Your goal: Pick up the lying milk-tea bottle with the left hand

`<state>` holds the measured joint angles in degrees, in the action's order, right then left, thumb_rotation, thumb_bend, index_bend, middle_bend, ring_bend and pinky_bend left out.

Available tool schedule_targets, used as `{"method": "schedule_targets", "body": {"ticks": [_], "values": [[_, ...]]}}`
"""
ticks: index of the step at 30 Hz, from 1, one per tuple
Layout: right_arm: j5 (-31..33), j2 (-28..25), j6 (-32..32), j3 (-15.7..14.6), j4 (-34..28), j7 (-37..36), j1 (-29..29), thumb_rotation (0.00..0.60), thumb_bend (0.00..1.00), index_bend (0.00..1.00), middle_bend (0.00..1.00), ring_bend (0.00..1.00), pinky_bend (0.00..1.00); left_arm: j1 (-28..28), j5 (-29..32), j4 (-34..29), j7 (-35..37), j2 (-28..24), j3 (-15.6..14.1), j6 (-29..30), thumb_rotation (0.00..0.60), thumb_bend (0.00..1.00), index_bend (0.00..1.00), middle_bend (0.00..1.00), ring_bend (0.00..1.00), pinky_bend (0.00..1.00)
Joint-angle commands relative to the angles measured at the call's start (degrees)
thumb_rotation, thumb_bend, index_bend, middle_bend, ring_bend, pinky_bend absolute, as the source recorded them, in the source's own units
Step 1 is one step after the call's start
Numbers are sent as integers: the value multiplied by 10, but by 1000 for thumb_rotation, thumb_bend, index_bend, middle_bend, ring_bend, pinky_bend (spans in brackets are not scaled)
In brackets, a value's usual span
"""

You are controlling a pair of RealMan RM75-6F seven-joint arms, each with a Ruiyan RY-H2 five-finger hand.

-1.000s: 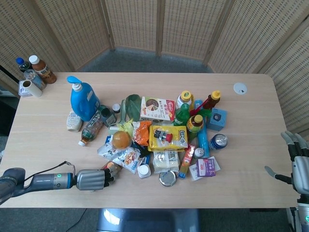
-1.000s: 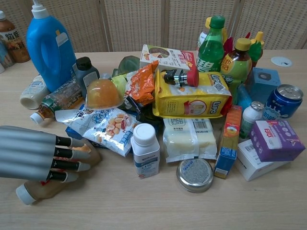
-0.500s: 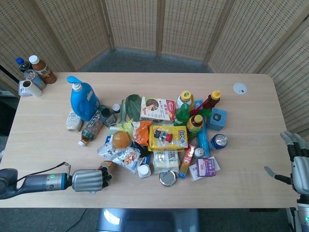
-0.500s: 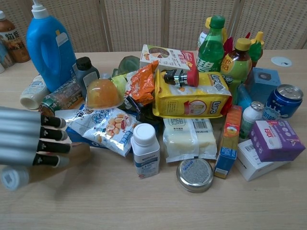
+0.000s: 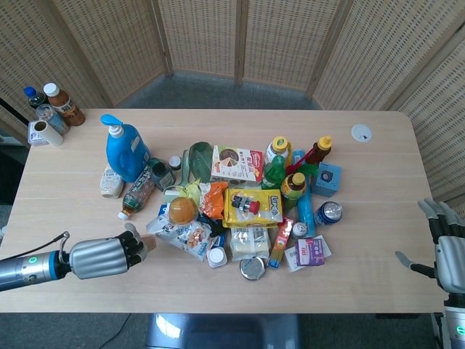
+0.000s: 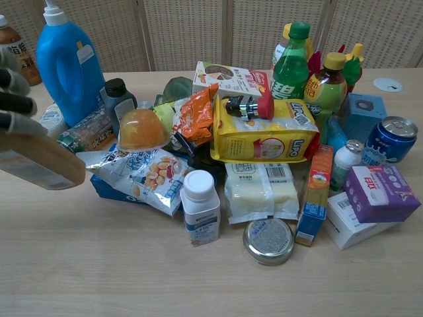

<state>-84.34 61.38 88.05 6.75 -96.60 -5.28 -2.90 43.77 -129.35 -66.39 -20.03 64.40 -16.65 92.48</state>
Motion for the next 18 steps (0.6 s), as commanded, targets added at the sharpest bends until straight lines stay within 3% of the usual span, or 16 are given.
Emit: {"method": "schedule_targets", "body": {"ticks": [1,18], "values": [[-1,1,0,-1,-1,3,0,600,0,0,0,0,0,-9,10,-6,1,-24,15,18,600,53,762,553,502,490],[-2,2,1,-1,-1,6,0,600,0,0,0,0,0,-35,58,-3,20,-90,77,30,600,53,756,538,494,488]]}}
